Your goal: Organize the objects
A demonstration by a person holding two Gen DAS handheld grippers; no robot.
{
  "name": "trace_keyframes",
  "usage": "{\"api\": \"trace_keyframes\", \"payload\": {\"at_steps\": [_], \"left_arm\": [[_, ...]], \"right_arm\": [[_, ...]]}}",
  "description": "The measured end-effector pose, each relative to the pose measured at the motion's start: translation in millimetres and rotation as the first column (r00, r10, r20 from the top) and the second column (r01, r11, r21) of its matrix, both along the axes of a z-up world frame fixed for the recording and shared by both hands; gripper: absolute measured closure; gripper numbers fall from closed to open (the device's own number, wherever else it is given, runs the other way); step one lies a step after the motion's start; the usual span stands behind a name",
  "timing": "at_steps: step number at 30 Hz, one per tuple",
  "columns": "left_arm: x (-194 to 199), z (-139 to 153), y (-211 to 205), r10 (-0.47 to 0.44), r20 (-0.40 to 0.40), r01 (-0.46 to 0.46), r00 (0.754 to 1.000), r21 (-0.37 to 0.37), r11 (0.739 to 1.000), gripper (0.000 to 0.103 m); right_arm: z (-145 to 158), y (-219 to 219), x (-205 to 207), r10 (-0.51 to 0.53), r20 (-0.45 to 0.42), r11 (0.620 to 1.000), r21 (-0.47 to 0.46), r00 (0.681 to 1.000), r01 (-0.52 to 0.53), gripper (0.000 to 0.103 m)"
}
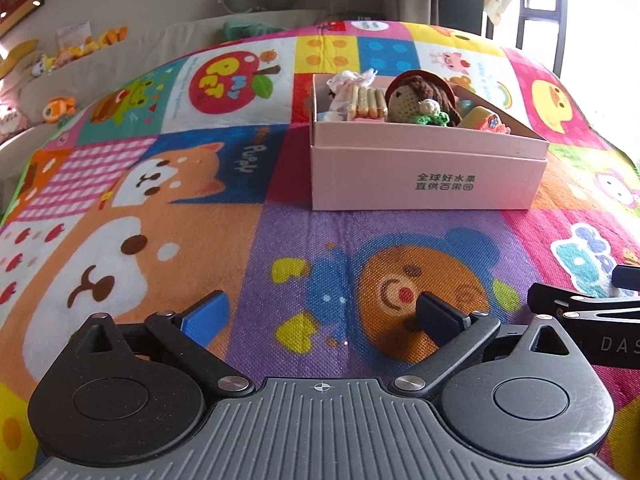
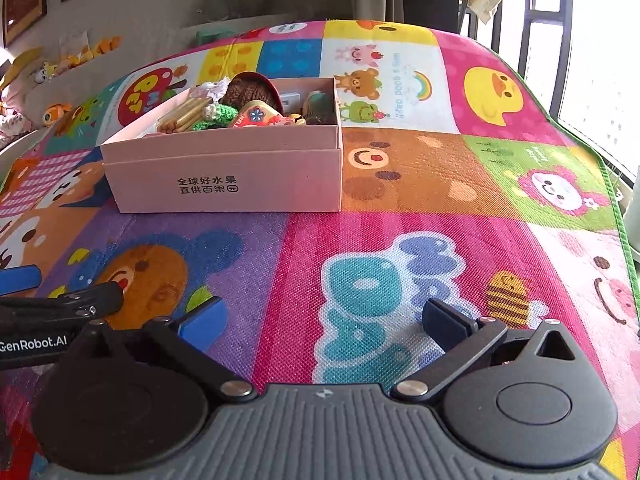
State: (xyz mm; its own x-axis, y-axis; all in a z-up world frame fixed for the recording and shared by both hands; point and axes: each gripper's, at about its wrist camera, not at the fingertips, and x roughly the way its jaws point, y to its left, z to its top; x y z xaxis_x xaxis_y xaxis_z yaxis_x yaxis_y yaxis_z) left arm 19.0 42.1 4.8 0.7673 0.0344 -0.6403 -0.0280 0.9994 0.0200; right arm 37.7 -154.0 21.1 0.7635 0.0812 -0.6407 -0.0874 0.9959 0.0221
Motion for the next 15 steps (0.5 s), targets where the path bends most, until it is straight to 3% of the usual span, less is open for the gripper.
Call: {"api": "trace_keyframes", "payload": {"at_steps": [15], "left_arm": [[1.7, -0.5, 0.6, 0.0, 0.0, 0.0, 1.0, -0.002, 1.0, 0.001]], "right_arm": [[0.1, 1.2, 0.9, 0.0, 0.0, 1.0, -0.006, 1.0, 0.0, 0.0]]}}
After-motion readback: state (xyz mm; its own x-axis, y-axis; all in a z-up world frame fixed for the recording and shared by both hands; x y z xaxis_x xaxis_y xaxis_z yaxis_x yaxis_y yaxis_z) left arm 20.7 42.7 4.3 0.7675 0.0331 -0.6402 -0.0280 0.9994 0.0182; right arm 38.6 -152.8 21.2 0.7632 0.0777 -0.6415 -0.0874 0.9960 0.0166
